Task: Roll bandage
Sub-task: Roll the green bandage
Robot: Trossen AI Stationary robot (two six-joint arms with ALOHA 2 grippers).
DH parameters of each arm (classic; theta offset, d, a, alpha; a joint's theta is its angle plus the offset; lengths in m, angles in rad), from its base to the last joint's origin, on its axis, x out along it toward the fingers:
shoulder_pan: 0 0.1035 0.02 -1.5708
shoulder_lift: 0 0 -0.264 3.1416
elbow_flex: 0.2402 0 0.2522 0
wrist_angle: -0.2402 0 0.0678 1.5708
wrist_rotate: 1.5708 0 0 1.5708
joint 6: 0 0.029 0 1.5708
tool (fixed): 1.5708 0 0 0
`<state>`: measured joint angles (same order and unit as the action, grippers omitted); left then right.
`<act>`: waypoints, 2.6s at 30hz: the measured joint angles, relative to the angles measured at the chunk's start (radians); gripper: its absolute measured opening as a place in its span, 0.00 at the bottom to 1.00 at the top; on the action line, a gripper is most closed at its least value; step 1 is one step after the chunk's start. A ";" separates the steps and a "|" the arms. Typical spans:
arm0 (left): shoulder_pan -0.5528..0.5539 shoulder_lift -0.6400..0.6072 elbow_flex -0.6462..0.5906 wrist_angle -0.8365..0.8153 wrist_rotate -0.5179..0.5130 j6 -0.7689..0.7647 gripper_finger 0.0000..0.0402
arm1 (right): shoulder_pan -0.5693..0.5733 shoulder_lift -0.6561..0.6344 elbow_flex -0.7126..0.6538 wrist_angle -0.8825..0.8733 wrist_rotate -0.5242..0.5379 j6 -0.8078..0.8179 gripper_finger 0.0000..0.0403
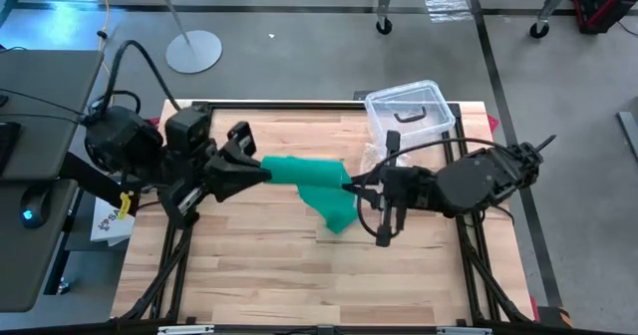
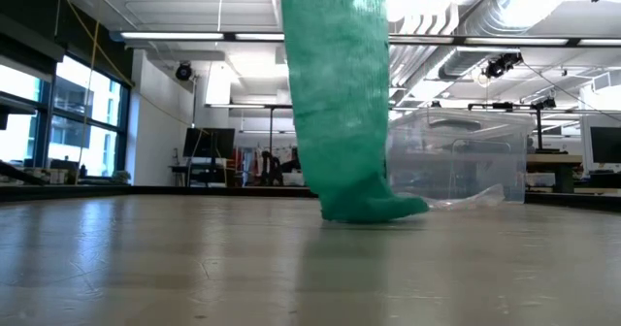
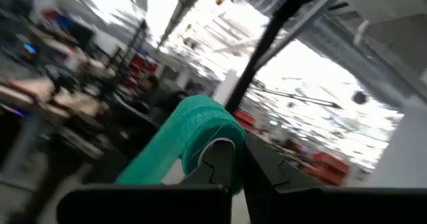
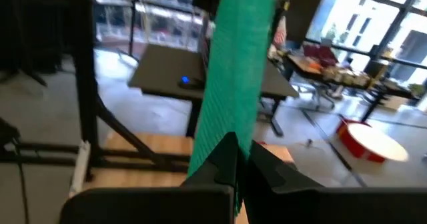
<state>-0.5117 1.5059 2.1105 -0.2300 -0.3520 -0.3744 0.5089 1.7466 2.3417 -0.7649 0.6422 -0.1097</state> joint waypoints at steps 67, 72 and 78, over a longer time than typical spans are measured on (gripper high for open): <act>-0.028 0.013 0.001 -0.289 -0.046 0.971 0.02 | -0.025 -0.052 0.000 0.183 -0.345 0.510 0.57; -0.029 0.012 0.002 -0.323 -0.048 0.986 0.02 | -0.039 -0.038 0.000 0.200 -0.392 0.557 0.57; -0.027 0.021 0.002 -0.355 -0.084 1.015 0.02 | -0.051 -0.027 0.000 0.196 -0.401 0.555 0.57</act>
<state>-0.5388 1.5269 2.1120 -0.5851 -0.4355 0.6407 0.4583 1.7191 2.3413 -0.5686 0.2409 0.4458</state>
